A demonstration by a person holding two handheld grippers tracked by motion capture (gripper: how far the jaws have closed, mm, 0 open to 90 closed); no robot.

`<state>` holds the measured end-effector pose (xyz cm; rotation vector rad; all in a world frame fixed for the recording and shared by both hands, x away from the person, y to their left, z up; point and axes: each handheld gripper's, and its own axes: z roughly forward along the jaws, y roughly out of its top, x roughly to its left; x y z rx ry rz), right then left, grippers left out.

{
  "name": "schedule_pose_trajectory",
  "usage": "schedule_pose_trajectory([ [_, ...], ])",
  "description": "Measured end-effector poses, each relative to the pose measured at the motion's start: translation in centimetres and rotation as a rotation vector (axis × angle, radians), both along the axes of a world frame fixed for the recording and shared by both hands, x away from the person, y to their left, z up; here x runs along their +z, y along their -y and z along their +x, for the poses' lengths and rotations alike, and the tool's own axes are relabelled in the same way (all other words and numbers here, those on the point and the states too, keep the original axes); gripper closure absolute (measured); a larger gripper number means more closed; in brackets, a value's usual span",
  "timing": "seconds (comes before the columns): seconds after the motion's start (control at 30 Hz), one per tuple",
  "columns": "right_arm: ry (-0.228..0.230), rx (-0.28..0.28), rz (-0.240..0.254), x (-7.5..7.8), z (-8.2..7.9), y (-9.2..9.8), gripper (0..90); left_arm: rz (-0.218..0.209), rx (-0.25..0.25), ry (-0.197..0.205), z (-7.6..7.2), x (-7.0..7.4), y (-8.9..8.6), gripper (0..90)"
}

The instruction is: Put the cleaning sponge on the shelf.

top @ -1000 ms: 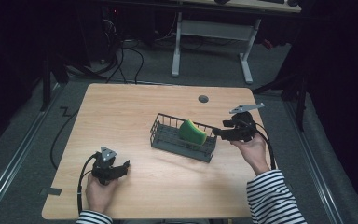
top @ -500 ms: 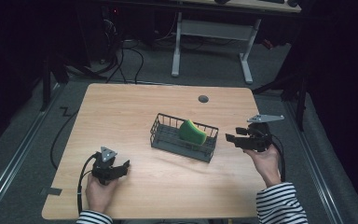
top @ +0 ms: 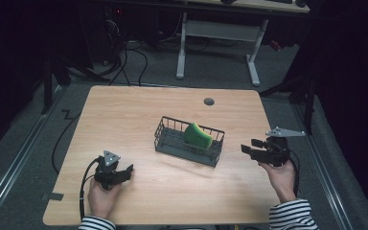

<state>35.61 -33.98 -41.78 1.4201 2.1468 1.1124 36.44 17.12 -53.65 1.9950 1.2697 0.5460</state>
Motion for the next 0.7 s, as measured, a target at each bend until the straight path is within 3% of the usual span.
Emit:
schedule_pose_trajectory([
  [0.3,-0.003,-0.025,0.006,-2.6,-1.6,0.8,44.1,0.0,0.0,0.0,0.0,0.0,0.0,30.1],
  [0.7,-0.042,-0.064,0.032,-6.6,-2.7,1.0,44.0,0.0,0.0,0.0,0.0,0.0,0.0,30.1],
])
